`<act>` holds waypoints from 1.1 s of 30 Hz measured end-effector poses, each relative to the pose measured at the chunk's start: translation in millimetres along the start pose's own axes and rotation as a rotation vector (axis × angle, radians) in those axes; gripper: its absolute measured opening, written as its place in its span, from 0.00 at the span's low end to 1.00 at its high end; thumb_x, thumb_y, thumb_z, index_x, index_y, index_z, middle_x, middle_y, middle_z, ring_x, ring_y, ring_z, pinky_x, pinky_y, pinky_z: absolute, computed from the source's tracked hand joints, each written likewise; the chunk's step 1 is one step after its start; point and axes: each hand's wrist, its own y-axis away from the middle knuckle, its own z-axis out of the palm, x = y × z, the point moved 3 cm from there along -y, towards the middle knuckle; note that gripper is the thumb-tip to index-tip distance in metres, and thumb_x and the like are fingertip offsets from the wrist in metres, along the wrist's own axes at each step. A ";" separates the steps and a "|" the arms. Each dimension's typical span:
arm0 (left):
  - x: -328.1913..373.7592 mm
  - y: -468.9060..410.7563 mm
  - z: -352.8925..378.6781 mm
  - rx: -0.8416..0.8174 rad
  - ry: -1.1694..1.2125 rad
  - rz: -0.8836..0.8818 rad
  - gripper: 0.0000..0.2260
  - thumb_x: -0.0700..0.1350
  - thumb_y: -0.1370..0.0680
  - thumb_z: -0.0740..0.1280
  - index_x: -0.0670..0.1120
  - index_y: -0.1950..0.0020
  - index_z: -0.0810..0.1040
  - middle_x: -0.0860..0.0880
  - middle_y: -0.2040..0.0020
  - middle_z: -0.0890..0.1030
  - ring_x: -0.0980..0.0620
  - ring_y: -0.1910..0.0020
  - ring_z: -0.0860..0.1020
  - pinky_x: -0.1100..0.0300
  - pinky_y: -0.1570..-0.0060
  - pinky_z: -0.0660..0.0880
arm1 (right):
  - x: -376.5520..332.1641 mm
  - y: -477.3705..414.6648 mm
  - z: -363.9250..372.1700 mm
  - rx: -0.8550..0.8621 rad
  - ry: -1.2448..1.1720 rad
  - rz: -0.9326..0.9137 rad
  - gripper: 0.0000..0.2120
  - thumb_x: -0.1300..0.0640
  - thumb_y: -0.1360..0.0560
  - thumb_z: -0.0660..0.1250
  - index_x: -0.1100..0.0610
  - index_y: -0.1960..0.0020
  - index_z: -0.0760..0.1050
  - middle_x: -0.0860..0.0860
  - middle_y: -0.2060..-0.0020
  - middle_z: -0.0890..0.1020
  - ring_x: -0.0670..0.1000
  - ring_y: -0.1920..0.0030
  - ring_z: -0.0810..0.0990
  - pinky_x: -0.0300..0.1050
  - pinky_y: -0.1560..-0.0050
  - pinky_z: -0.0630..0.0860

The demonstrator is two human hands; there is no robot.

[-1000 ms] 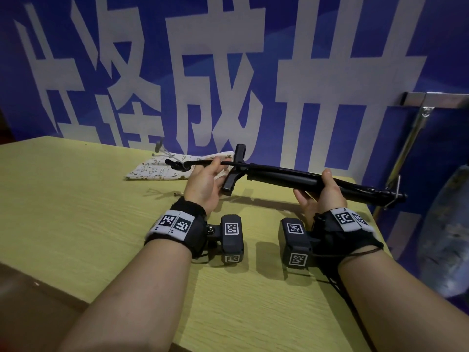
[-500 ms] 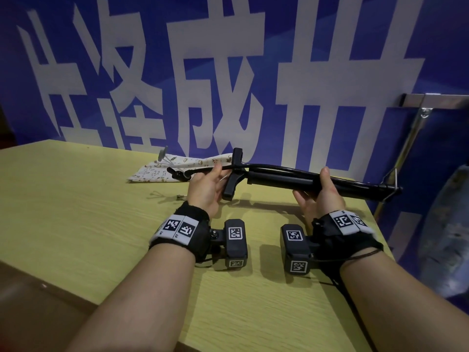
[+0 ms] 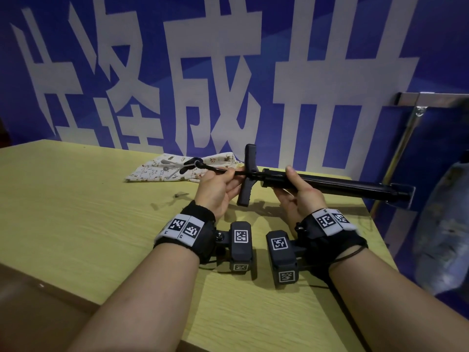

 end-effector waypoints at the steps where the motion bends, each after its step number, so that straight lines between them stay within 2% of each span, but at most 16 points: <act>1: -0.3 0.1 0.2 -0.005 -0.004 0.001 0.10 0.36 0.18 0.60 0.38 0.38 0.73 0.41 0.47 0.84 0.46 0.46 0.83 0.50 0.42 0.78 | -0.2 1.4 0.6 0.008 0.019 -0.003 0.47 0.58 0.48 0.79 0.59 0.32 0.64 0.61 0.43 0.79 0.60 0.53 0.84 0.48 0.63 0.82; 3: 0.2 0.2 1.2 -0.020 -0.012 -0.001 0.09 0.36 0.18 0.59 0.38 0.39 0.73 0.41 0.48 0.84 0.46 0.47 0.83 0.53 0.46 0.80 | -1.4 2.3 0.0 0.039 0.032 -0.005 0.41 0.59 0.40 0.79 0.59 0.32 0.64 0.61 0.43 0.79 0.60 0.53 0.84 0.42 0.72 0.78; 5: 1.0 1.4 2.8 -0.027 -0.013 -0.009 0.09 0.35 0.18 0.59 0.38 0.39 0.73 0.41 0.49 0.84 0.47 0.48 0.84 0.55 0.52 0.81 | -2.5 2.4 -0.7 0.082 0.032 -0.005 0.36 0.58 0.35 0.78 0.59 0.33 0.64 0.60 0.42 0.79 0.60 0.51 0.83 0.41 0.75 0.76; 10: -1.6 1.4 5.2 -0.013 0.047 -0.030 0.10 0.37 0.18 0.59 0.38 0.37 0.71 0.39 0.48 0.84 0.46 0.50 0.84 0.57 0.58 0.81 | -3.6 2.2 0.6 0.137 0.084 -0.029 0.36 0.57 0.36 0.78 0.59 0.34 0.64 0.59 0.43 0.79 0.61 0.50 0.82 0.47 0.71 0.80; 12: -4.0 0.6 7.3 -0.028 0.090 -0.050 0.14 0.41 0.18 0.61 0.37 0.33 0.70 0.39 0.45 0.83 0.47 0.50 0.84 0.58 0.60 0.81 | -5.2 1.9 0.8 0.153 0.042 -0.030 0.35 0.58 0.35 0.78 0.58 0.34 0.64 0.60 0.42 0.78 0.62 0.49 0.82 0.49 0.72 0.80; 15: -4.7 4.4 13.3 -0.074 0.013 -0.057 0.24 0.46 0.23 0.69 0.38 0.31 0.69 0.42 0.42 0.83 0.50 0.47 0.84 0.56 0.53 0.78 | -6.3 2.9 0.7 0.146 -0.004 -0.028 0.35 0.59 0.35 0.78 0.59 0.34 0.64 0.61 0.41 0.77 0.63 0.49 0.81 0.49 0.73 0.79; 17: -5.8 6.1 15.1 -0.109 -0.057 -0.046 0.28 0.47 0.30 0.74 0.36 0.34 0.72 0.42 0.44 0.83 0.50 0.48 0.83 0.54 0.48 0.77 | -3.9 4.7 1.0 0.138 0.033 -0.031 0.34 0.58 0.34 0.78 0.59 0.34 0.64 0.60 0.42 0.78 0.61 0.51 0.82 0.46 0.74 0.78; 18: -6.8 6.3 15.3 -0.120 -0.081 -0.041 0.25 0.46 0.30 0.74 0.37 0.37 0.74 0.42 0.47 0.84 0.50 0.51 0.83 0.54 0.49 0.77 | -2.4 5.4 1.5 0.138 0.053 -0.035 0.34 0.58 0.34 0.78 0.59 0.34 0.64 0.60 0.42 0.78 0.61 0.52 0.83 0.45 0.74 0.78; 20: -7.7 7.3 14.9 -0.131 -0.100 -0.036 0.11 0.42 0.25 0.72 0.39 0.45 0.78 0.44 0.54 0.85 0.50 0.57 0.82 0.57 0.54 0.79 | 0.1 5.6 2.6 0.140 0.078 -0.043 0.34 0.58 0.34 0.77 0.59 0.34 0.64 0.60 0.42 0.78 0.61 0.52 0.83 0.44 0.75 0.77; 22: -7.3 8.1 14.6 -0.121 -0.092 -0.037 0.02 0.40 0.23 0.69 0.42 0.52 0.79 0.45 0.58 0.85 0.50 0.58 0.82 0.57 0.53 0.78 | 0.6 5.8 3.0 0.147 0.084 -0.047 0.34 0.59 0.34 0.77 0.59 0.34 0.64 0.60 0.42 0.78 0.61 0.51 0.83 0.44 0.74 0.78; 25: -7.3 6.8 13.7 -0.112 -0.076 -0.035 0.01 0.39 0.22 0.68 0.43 0.53 0.78 0.44 0.56 0.84 0.50 0.56 0.82 0.55 0.49 0.78 | 0.0 4.6 2.6 0.145 0.097 -0.039 0.34 0.58 0.33 0.77 0.59 0.34 0.64 0.59 0.42 0.78 0.60 0.52 0.83 0.43 0.76 0.77; 29: -7.4 3.6 12.8 -0.099 -0.081 -0.017 0.07 0.39 0.22 0.68 0.40 0.44 0.77 0.43 0.53 0.85 0.50 0.57 0.84 0.57 0.55 0.80 | 0.5 -0.3 -0.9 0.101 0.067 0.012 0.34 0.56 0.33 0.77 0.59 0.33 0.64 0.59 0.43 0.80 0.59 0.48 0.82 0.43 0.77 0.77; 33: -7.2 2.8 10.9 -0.077 -0.079 0.004 0.06 0.37 0.21 0.67 0.40 0.45 0.77 0.44 0.54 0.85 0.48 0.54 0.84 0.54 0.49 0.79 | 7.5 -3.6 -0.2 0.006 0.128 0.033 0.37 0.57 0.37 0.78 0.62 0.33 0.66 0.61 0.46 0.81 0.57 0.54 0.85 0.45 0.61 0.82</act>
